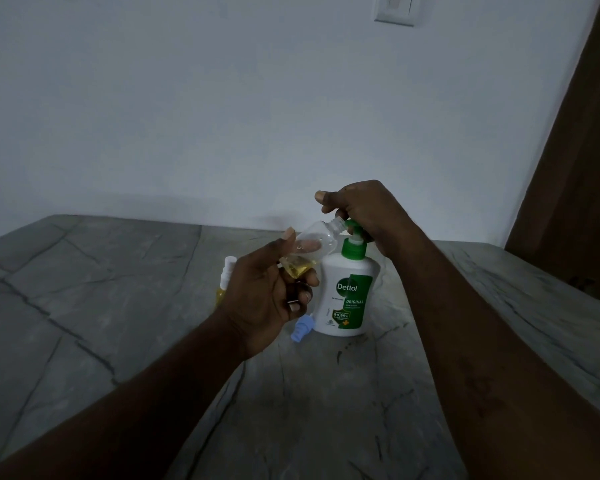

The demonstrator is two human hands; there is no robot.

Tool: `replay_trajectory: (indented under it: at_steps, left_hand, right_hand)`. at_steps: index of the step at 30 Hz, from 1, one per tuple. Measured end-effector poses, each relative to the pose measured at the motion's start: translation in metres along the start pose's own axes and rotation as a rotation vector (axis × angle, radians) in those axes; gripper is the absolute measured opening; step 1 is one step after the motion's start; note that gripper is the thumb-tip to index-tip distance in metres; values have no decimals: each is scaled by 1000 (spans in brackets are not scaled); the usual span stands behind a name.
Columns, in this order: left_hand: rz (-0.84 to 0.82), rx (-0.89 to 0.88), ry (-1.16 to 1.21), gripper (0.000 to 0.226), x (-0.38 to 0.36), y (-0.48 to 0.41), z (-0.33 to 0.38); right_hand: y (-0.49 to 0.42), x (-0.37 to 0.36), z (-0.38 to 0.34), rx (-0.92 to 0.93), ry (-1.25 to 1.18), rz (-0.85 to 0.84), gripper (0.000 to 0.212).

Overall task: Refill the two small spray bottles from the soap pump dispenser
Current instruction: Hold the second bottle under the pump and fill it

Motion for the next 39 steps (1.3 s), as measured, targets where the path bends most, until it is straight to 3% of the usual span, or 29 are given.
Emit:
replay_trajectory:
  at_steps: [17,29,39]
  left_hand:
    - [27,53,0,68,-3,1,-1]
    - [18,40,-8,58,-2,0,-1]
    - [1,40,-7,60,-4,2,0]
  right_hand:
    - [2,-6,10,-112,-15,-93,23]
    - [-2,-1,4,11,18,-37,33]
    - [-2,-3,6,-45,4,-61,27]
Point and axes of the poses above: each hand's wrist, its own y-axis away from the middle knuckle, its own x-axis out of the back of the hand, z = x × y, the point moved 3 cm from there along -y, towards the middle knuckle
